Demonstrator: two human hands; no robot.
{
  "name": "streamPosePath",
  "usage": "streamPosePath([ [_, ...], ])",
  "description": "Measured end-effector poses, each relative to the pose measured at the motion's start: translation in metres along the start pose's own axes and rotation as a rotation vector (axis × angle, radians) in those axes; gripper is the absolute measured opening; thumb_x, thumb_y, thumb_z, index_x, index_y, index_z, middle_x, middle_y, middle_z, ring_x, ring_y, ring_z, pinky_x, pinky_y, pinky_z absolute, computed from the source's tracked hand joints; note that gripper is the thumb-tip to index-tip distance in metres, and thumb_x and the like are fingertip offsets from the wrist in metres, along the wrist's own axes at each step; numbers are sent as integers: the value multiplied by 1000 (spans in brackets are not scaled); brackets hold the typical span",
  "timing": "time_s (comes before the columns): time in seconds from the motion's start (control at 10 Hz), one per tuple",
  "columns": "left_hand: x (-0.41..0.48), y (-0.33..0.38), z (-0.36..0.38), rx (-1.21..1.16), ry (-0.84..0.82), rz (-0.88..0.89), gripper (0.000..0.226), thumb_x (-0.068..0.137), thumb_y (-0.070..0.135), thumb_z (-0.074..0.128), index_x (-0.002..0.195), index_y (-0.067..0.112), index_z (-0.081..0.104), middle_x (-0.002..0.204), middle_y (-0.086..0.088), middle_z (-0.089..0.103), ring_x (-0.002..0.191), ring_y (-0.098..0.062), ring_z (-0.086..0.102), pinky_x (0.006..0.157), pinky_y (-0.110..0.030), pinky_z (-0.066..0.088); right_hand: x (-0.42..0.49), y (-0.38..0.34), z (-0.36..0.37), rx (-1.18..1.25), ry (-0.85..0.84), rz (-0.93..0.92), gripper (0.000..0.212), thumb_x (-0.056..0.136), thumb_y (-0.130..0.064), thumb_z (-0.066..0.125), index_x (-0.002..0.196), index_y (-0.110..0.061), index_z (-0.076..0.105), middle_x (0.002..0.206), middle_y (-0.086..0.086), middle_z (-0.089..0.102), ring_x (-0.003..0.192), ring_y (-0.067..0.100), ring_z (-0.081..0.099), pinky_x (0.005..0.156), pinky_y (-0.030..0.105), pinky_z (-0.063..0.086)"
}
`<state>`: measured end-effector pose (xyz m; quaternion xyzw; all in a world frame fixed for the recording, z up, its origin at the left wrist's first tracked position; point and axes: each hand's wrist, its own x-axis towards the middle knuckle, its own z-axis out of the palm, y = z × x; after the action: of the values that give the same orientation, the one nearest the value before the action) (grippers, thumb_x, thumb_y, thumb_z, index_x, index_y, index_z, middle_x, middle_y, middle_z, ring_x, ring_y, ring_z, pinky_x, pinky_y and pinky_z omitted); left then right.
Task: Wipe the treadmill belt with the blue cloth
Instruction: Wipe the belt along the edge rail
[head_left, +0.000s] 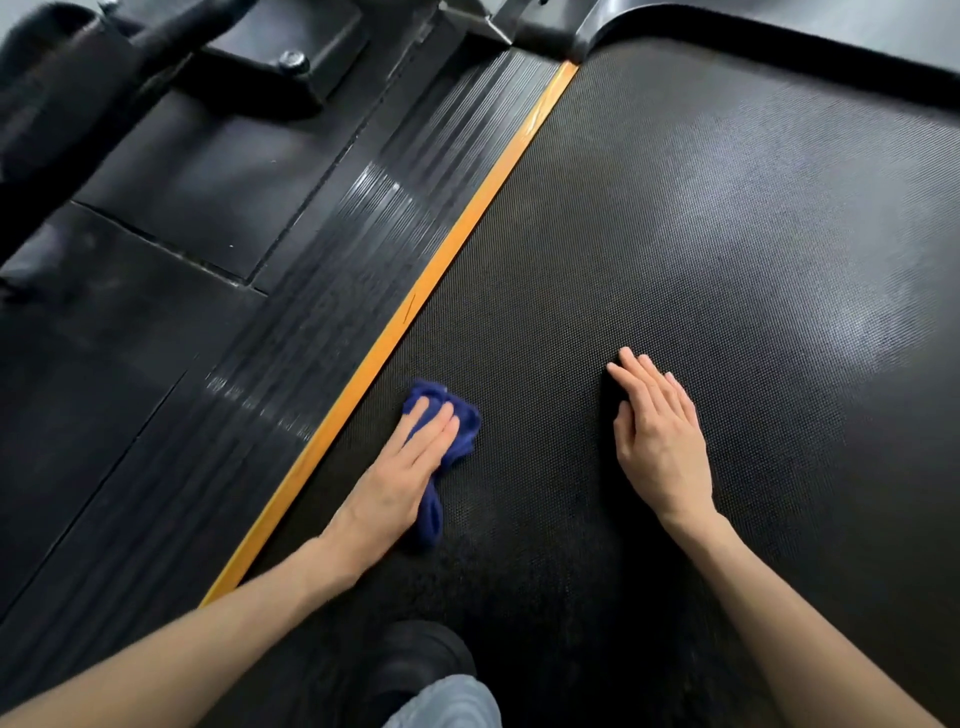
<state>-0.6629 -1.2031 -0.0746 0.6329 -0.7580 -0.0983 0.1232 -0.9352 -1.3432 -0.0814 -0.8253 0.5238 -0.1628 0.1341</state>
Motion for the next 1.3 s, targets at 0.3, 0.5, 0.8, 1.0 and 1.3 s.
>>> streamPosePath([
  [0.3,-8,-1,-2,-12,-94,151,49,94,5,35,142,2,30,152,-9,25,143,-29,16,116,-42,18,0,-2,-1,-3,5,3,45,94,-22,31,137,-14,43,150,0,35,140,14,27,117,33,18],
  [0.5,81,-6,-1,-124,97,-219,50,95,-4,34,144,4,26,153,-2,17,144,-21,5,118,-36,7,0,1,0,-5,-2,-13,43,95,-18,36,137,-15,43,150,0,35,141,14,26,118,33,17],
  [0.8,9,104,42,-50,62,174,51,86,-2,31,137,-1,36,145,-12,38,140,-30,20,113,-43,24,2,1,1,16,9,-10,46,91,-20,32,134,-14,47,148,1,39,139,15,31,116,32,18],
  [1.0,30,82,35,13,-77,467,41,94,5,36,134,0,42,142,-13,43,136,-32,30,112,-40,27,2,3,1,15,-5,-29,46,90,-19,32,133,-14,48,147,1,39,138,16,33,116,33,19],
  [1.3,99,18,20,18,138,-117,59,83,-15,46,139,-3,35,147,-14,35,140,-34,20,117,-31,11,8,-1,-13,372,-59,102,48,86,4,46,130,-14,49,146,1,40,140,14,28,116,23,12],
])
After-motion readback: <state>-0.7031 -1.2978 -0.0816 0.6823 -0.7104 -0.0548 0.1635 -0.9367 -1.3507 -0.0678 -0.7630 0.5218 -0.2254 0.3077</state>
